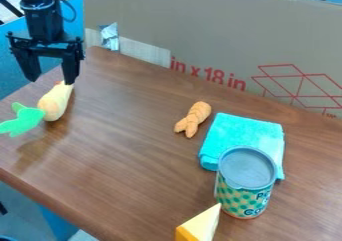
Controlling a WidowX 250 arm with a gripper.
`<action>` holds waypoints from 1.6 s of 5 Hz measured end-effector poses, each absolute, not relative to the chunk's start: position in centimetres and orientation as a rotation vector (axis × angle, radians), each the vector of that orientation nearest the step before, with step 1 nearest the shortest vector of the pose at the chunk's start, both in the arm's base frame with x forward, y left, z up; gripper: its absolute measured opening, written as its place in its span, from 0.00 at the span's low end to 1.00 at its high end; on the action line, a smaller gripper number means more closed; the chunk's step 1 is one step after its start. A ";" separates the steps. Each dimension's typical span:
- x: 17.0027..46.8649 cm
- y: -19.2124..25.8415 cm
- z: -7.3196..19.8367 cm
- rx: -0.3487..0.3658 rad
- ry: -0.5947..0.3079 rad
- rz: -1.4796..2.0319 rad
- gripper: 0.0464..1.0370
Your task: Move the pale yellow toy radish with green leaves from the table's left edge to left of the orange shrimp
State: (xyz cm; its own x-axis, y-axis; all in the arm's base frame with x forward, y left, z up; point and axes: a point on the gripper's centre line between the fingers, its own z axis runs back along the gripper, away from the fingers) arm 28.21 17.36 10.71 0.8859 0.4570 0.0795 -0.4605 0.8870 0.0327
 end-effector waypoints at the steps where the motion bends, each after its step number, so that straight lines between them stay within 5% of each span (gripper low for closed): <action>1: 28.0 17.1 9.5 0.037 -0.033 0.475 0.97; 8: 30.9 20.7 3.0 -0.081 0.099 0.464 0.93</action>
